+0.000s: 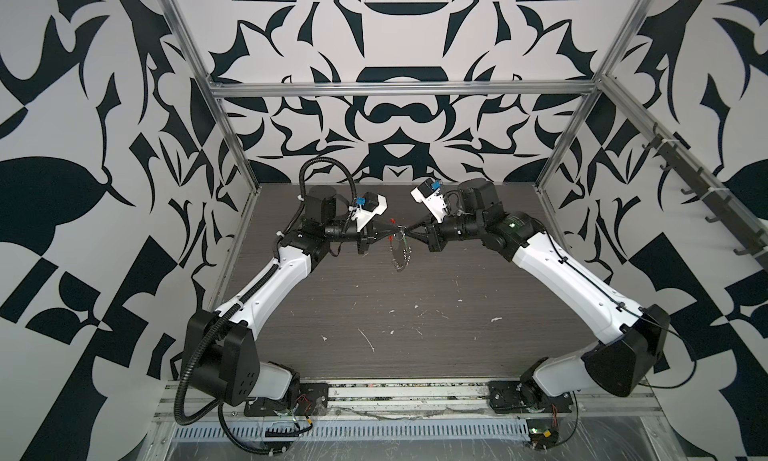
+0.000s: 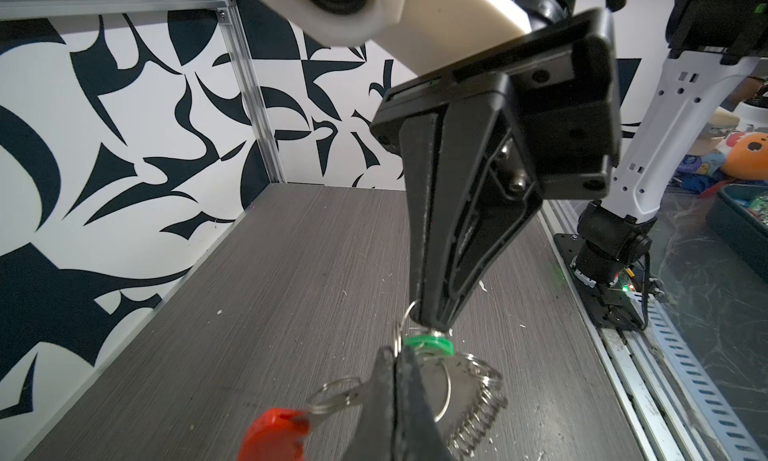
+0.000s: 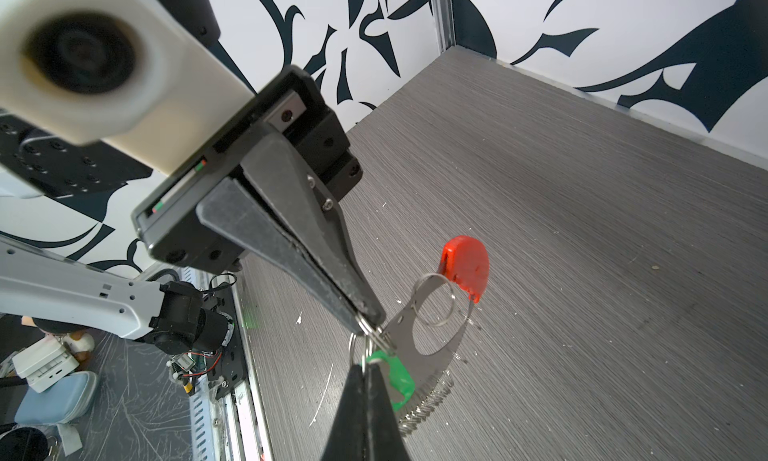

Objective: Put the keys on the keyring

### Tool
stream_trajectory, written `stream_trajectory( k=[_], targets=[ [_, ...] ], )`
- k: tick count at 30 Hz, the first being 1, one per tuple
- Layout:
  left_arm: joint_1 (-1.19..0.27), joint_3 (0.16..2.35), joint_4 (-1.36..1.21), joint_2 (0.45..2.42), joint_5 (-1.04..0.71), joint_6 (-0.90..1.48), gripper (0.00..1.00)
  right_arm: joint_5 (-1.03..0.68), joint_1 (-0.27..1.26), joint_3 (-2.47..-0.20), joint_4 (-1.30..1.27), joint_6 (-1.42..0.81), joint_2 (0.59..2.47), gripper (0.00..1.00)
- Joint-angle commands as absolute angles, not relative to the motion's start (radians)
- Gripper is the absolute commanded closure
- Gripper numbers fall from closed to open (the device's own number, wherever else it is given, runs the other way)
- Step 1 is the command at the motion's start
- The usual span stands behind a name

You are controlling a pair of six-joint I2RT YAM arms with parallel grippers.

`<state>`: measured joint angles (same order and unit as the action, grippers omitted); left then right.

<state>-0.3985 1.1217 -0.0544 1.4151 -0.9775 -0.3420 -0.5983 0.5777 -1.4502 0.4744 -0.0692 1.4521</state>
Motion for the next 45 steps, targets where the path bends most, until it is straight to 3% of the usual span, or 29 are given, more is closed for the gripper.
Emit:
stream_trajectory(
  k=[1, 21, 45],
  targets=[
    [-0.403, 1.154, -0.015, 1.418, -1.012, -0.36, 1.0, -0.614, 0.582, -1.491, 0.391, -0.074, 1.422, 1.0],
    [-0.403, 1.139, -0.036, 1.391, -1.022, -0.374, 1.0, -0.544, 0.543, -1.455, 0.345, -0.145, 1.454, 1.0],
    [-0.402, 1.078, -0.231, 1.372, -0.998, -0.268, 1.0, -0.627, 0.502, -1.329, 0.272, -0.181, 1.347, 1.0]
  ],
)
